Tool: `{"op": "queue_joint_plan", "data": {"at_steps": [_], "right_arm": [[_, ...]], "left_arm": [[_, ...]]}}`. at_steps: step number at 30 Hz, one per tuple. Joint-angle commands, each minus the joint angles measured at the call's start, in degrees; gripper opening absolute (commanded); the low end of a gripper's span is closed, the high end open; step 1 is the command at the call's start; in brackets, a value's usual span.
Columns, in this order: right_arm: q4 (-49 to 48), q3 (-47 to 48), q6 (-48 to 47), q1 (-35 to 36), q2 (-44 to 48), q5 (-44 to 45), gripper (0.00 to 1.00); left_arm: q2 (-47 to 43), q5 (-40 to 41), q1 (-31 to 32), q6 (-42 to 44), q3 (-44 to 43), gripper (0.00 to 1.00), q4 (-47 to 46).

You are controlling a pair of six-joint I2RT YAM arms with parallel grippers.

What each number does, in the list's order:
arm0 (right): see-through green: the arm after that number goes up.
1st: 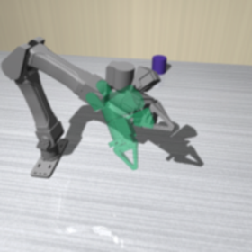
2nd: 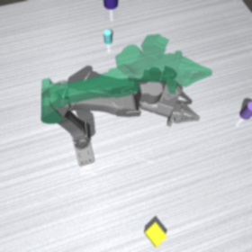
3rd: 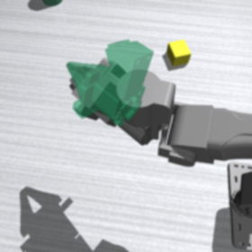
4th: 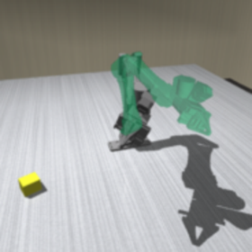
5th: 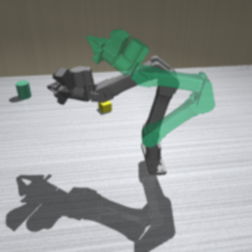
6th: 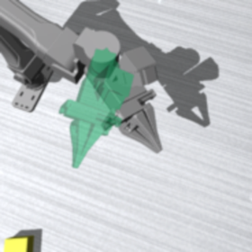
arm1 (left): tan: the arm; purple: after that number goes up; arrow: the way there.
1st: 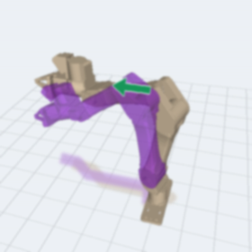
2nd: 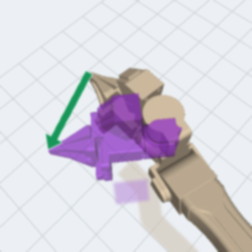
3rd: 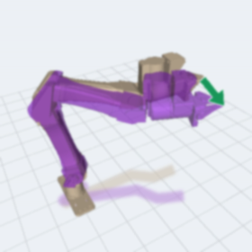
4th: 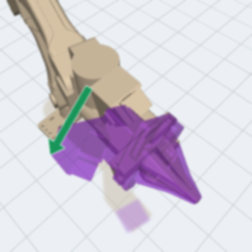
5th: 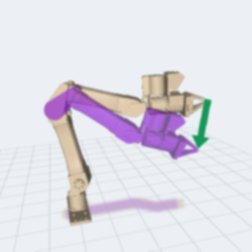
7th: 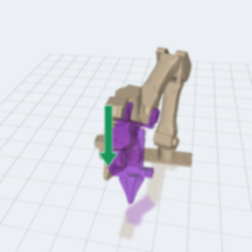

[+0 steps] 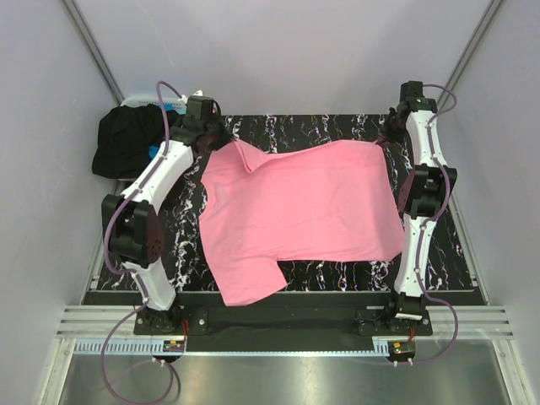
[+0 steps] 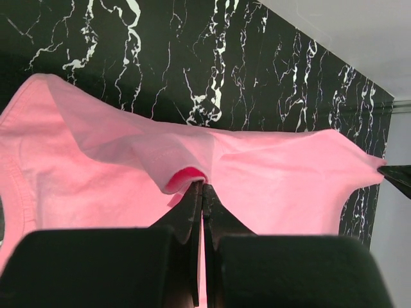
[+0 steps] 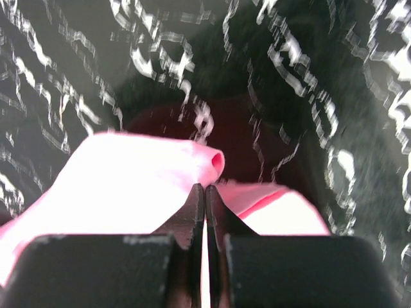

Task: Fold and stack the t-shirts
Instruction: Fold the tshirt

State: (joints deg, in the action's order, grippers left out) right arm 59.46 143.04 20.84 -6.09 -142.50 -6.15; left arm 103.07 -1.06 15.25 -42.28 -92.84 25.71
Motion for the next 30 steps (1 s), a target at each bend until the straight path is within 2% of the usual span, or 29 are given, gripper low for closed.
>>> {"op": "queue_joint_plan", "data": {"at_steps": [1,8,16,21,30], "right_arm": [[0.6,-4.4,1.4,2.2,8.2,-0.6,0.00],[1.5,-15.0,1.9,4.9,14.9,1.7,0.00],[2.0,-31.6,3.7,5.2,25.2,5.8,0.00],[2.9,-40.0,6.5,5.2,29.5,11.8,0.00],[3.9,-46.0,10.6,5.0,30.6,21.0,0.00]], "left_arm": [[-5.8,0.9,0.1,-0.8,1.2,0.00,1.4],[-10.2,0.6,0.1,-0.9,3.7,0.00,5.0],[-15.0,-0.5,0.1,-2.3,11.6,0.00,7.8],[-18.0,-0.5,0.1,-3.0,16.4,0.00,8.7],[-23.6,0.9,0.3,-4.5,21.7,0.00,10.0]]}}
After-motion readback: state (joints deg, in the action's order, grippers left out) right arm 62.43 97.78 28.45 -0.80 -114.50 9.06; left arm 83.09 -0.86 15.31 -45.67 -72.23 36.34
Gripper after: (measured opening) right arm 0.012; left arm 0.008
